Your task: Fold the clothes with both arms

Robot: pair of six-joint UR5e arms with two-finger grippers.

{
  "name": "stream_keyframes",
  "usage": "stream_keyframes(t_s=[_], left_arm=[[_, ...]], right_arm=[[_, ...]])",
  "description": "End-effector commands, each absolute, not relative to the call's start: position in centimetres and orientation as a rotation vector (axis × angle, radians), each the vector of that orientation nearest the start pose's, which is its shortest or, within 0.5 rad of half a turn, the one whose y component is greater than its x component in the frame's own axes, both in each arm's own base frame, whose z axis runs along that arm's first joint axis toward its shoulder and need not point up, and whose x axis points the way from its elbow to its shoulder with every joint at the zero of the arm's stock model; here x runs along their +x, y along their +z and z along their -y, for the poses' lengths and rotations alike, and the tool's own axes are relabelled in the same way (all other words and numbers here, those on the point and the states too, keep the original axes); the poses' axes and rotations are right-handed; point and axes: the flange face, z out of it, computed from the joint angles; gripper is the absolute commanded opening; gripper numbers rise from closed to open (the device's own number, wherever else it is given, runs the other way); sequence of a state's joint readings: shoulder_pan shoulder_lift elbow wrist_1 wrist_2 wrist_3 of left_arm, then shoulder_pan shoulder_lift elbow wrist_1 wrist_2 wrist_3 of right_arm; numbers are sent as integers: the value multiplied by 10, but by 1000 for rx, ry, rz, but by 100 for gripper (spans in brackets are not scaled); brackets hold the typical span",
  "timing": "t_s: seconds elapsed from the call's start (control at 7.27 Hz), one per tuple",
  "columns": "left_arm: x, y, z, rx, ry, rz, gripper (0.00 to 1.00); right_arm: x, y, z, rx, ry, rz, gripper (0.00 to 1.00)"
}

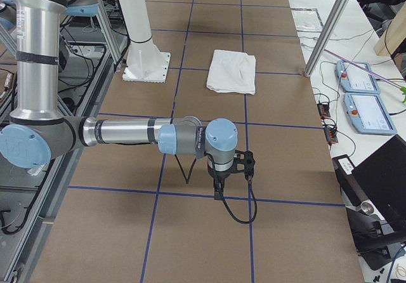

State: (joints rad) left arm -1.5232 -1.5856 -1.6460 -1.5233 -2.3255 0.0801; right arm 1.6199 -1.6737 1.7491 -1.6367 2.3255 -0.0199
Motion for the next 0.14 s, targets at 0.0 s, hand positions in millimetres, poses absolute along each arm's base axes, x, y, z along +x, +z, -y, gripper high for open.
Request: stream_keyframes(t_s=[0.0], left_arm=[[-41,620,502,53,137,-754,100]], right_arm=[[87,627,444,35,24,754,100]])
